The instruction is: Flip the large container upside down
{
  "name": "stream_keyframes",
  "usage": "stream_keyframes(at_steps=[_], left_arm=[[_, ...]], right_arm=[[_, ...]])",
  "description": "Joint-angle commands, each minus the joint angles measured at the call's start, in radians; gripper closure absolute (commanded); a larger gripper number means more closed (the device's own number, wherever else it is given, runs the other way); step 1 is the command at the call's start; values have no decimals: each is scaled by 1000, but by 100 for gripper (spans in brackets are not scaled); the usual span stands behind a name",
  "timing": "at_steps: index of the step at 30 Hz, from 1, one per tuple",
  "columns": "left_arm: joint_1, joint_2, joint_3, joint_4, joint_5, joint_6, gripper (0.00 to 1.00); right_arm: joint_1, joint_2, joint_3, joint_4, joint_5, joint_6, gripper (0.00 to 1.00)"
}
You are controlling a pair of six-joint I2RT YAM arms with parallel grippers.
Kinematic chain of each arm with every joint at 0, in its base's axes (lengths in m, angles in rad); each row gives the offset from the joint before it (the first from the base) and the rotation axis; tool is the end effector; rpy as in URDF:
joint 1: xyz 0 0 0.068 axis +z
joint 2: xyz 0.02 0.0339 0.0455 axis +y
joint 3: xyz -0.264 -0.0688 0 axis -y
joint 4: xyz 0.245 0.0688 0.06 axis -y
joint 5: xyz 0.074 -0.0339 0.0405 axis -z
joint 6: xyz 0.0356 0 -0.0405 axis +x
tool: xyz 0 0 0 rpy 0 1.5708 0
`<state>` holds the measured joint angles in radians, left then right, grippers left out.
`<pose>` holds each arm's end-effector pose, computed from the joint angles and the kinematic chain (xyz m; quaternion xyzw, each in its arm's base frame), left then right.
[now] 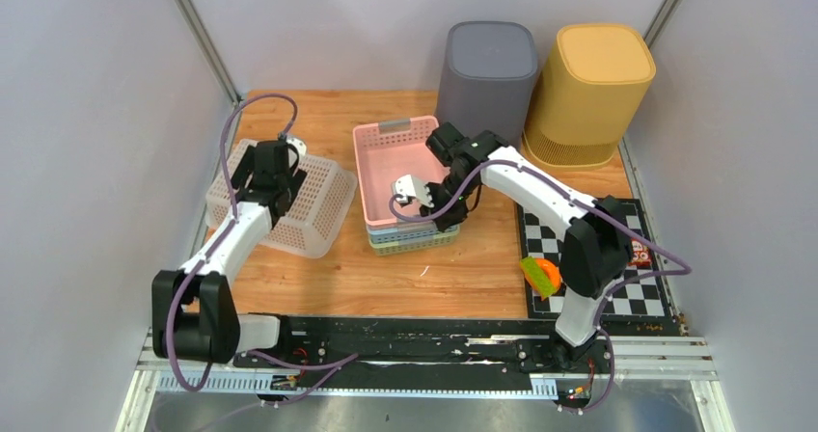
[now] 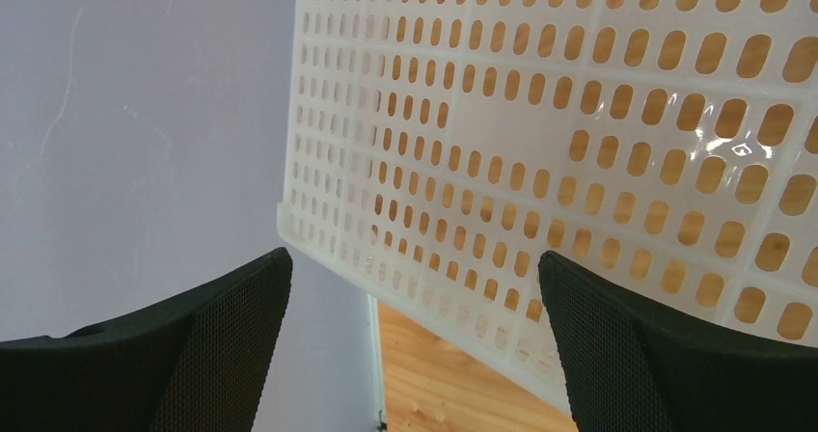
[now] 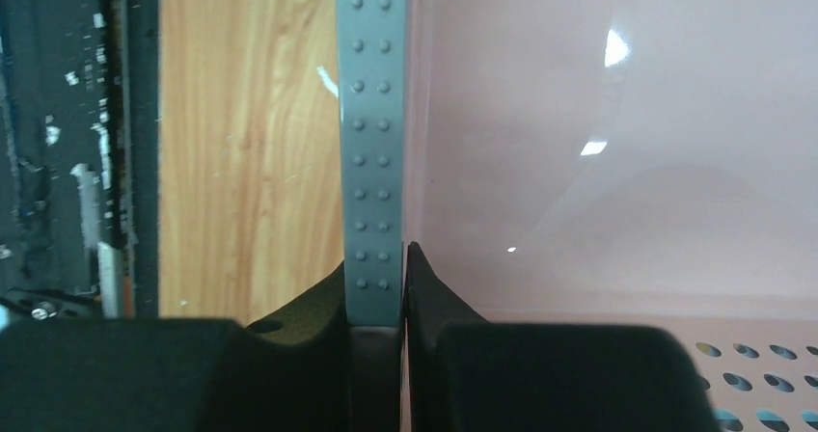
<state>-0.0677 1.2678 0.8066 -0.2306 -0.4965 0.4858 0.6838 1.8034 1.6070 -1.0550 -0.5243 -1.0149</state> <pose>0.2690 -0.0012 0.2430 0.1391 0.8724 0.3031 0.3573 0.2723 0.2449 0.2819 -0.7432 0.5988 0.2271 0.1937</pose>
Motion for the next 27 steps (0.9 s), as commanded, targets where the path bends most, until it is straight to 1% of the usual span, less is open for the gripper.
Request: stream_keyframes(at_steps=[1, 3, 10, 22, 27], left_arm=[[5, 124, 83, -19, 103, -89, 0], [4, 175, 129, -24, 116, -117, 0], [-12, 337, 305, -62, 138, -198, 0], [-77, 633, 681, -165, 85, -302, 0], [-76, 748, 840, -203, 62, -311, 0]], right_arm=[[-2, -108, -115, -90, -93, 42, 91], [0, -145, -173, -87, -100, 47, 89], [12, -251, -304, -54, -95, 68, 80], [13, -427, -449, -44, -57, 76, 60], [12, -499, -484, -43, -49, 82, 56]])
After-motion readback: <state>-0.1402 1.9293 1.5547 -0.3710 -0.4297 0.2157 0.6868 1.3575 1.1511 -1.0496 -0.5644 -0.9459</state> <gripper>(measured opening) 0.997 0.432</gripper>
